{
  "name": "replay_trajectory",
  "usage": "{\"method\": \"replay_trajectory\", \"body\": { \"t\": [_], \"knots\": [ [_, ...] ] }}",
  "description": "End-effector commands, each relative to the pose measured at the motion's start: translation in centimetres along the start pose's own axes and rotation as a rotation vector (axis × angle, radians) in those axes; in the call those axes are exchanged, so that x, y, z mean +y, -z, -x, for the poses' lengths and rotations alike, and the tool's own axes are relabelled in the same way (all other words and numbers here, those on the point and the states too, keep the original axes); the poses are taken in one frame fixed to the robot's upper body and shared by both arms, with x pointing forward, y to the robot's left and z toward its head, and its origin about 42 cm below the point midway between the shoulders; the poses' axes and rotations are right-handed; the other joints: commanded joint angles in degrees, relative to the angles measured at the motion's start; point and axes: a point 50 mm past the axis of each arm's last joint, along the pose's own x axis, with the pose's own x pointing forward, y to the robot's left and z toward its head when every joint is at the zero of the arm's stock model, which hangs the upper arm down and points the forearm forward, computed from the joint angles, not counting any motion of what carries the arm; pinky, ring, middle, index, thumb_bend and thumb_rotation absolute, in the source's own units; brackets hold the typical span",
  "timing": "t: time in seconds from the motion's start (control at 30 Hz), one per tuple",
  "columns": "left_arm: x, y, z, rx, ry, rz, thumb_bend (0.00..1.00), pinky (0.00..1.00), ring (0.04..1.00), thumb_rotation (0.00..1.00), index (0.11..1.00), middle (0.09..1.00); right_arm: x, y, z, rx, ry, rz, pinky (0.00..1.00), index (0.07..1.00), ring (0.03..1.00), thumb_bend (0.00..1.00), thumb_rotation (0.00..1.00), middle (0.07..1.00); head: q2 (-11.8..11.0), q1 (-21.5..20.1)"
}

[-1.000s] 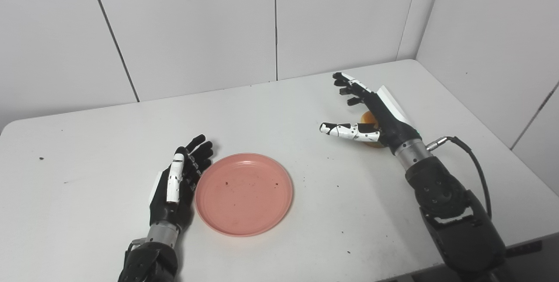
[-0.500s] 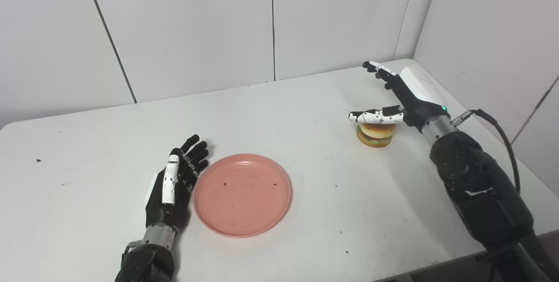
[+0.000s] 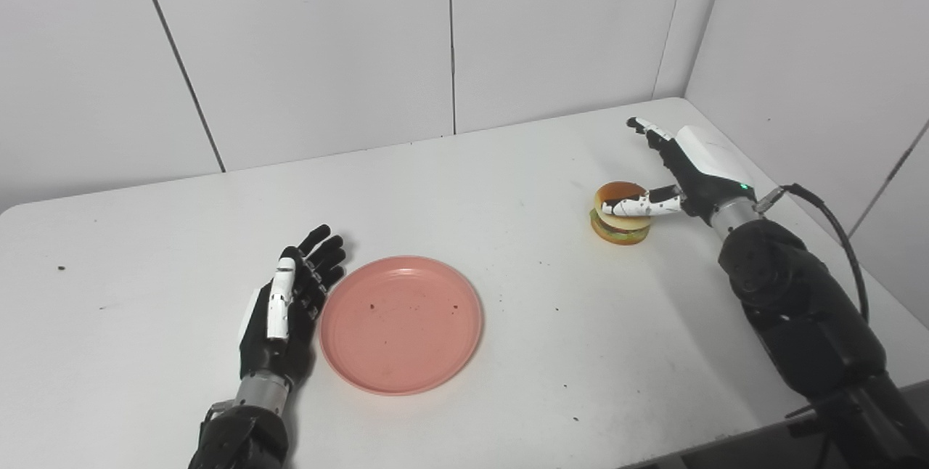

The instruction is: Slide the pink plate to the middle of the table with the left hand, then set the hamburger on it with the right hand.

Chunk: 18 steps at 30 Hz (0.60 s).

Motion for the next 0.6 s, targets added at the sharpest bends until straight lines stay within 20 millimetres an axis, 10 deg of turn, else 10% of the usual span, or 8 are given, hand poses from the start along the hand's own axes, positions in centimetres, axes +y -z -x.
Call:
{"method": "replay_trajectory", "body": {
  "t": [0.0, 0.57],
  "knots": [
    [0.1, 1.1, 0.5, 0.058, -0.005, 0.012, 0.32, 0.91, 0.879, 1.00, 0.806, 0.843, -3.2, -1.2, -1.3, -0.069, 0.079, 0.049, 0.73, 0.912, 0.855, 0.76, 0.46, 0.917, -0.1, 0.1],
    [-0.2, 1.1, 0.7, 0.055, 0.001, 0.009, 0.32, 0.93, 0.895, 1.00, 0.813, 0.856, -0.3, 0.1, -1.8, -0.047, -0.050, 0.062, 0.74, 0.919, 0.856, 0.76, 0.42, 0.916, 0.2, 0.7]
  ]
}}
